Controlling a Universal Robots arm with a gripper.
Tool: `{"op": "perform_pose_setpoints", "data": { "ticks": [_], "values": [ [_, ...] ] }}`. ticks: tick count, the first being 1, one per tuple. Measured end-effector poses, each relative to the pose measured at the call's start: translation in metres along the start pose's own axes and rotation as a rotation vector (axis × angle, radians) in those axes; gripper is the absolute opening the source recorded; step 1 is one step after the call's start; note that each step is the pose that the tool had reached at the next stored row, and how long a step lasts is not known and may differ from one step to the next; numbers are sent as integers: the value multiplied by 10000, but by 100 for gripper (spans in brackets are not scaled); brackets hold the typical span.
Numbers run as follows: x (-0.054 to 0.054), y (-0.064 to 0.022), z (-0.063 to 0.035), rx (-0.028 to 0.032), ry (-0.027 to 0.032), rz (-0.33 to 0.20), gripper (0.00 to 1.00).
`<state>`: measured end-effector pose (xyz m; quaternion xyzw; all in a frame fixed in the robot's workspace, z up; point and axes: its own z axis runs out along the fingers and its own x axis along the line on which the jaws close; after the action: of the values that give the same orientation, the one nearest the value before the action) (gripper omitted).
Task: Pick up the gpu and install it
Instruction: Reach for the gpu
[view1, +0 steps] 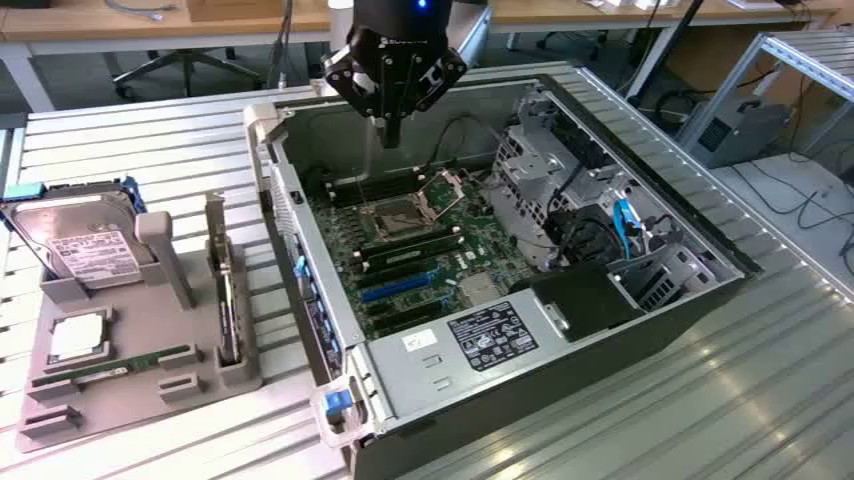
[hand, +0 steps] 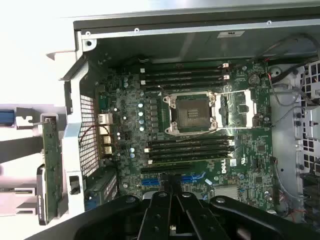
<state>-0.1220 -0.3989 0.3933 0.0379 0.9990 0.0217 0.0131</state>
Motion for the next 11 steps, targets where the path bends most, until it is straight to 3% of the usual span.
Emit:
{"op": "perform_pose_setpoints", "data": {
  "ticks": [11],
  "values": [
    [72,-6,-2,0,0,-1,11]
  ]
}}
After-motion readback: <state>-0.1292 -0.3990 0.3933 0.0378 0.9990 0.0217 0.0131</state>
